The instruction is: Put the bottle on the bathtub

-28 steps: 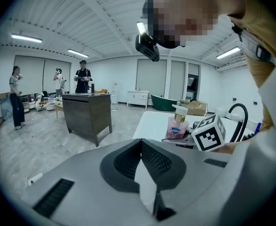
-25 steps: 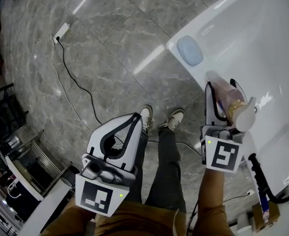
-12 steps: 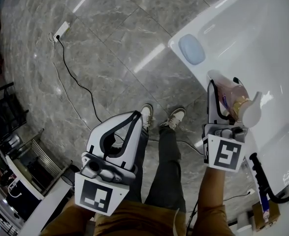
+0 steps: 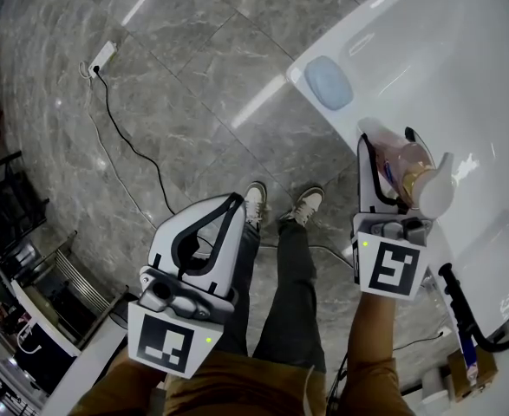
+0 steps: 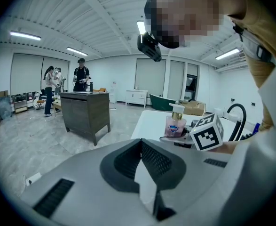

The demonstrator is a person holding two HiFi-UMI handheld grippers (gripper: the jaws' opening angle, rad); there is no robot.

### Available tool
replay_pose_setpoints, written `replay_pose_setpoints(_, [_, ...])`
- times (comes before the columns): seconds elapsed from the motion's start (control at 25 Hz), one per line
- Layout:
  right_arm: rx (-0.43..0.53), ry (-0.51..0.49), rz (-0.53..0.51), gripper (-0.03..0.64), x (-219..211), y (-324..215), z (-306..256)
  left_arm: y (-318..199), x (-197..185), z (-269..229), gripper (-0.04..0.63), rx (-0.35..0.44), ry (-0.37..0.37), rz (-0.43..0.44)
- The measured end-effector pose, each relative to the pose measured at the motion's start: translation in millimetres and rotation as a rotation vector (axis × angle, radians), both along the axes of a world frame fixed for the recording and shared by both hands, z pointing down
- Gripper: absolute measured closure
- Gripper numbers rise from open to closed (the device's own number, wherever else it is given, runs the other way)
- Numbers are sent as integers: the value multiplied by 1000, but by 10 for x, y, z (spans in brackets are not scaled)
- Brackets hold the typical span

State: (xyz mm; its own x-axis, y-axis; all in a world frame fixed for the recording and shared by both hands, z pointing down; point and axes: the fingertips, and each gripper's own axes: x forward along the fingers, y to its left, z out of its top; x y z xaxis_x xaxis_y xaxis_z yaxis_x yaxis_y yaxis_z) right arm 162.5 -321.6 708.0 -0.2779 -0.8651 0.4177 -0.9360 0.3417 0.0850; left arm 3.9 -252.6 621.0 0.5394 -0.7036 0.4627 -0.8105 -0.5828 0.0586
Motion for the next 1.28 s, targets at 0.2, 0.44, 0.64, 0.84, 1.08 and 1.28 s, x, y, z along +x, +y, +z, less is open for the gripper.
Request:
replay_pose_setpoints(0.2, [3, -2, -11, 374, -25, -9, -11, 3, -27, 52, 588, -12, 3, 4])
replay_pose_setpoints(0.44, [-7, 0, -9, 359, 16, 40, -6, 7, -7, 70, 588, -17, 10, 13])
replay_pose_setpoints(0.64, [-19, 17, -9, 353, 34, 102, -16, -9, -4, 45, 588, -18, 11, 29])
replay_pose_setpoints(0.84, [-27, 53, 4, 351, 91, 200, -70, -10, 14, -25, 588, -12, 16, 52])
replay_pose_setpoints(1.08, [-31, 102, 38, 353, 178, 357, -202, 71, 26, -184, 589, 7, 28, 82])
replay_pose_setpoints(1.28, [-37, 123, 57, 354, 176, 534, -326, 202, -9, -333, 588, 21, 35, 110])
